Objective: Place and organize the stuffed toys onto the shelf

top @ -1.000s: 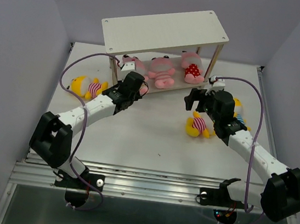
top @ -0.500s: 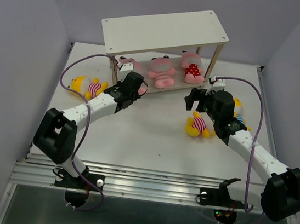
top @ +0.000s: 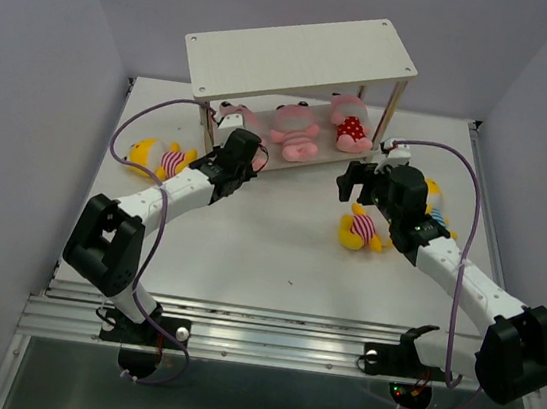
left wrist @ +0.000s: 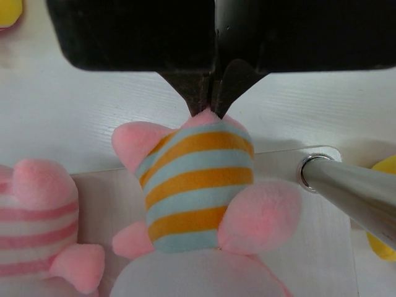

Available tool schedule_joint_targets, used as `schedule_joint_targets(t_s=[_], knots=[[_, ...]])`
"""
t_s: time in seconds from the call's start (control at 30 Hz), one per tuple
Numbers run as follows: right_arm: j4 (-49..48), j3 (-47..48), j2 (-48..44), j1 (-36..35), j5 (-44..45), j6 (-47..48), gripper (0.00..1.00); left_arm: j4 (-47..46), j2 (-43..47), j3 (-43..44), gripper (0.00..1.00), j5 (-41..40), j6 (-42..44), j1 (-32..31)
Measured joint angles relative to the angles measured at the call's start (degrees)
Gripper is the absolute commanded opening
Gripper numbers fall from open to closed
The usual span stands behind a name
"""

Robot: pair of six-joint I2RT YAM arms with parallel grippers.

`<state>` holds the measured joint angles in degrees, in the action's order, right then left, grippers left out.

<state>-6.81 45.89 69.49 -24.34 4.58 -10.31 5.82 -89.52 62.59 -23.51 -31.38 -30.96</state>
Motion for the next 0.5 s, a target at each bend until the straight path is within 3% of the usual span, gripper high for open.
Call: schedule_joint_targets(t_s=[0.4,0.5], knots=[[0.0,0.0,0.4,0.0,0.0,0.0,1.0,-0.4,-0.8,0.0,0.0,1.7,0.0,1.5],[0.0,0.0,0.4,0.0,0.0,0.0,1.0,-0.4,-1.6,0.0,0.04,2.3,-0.2,2.2]])
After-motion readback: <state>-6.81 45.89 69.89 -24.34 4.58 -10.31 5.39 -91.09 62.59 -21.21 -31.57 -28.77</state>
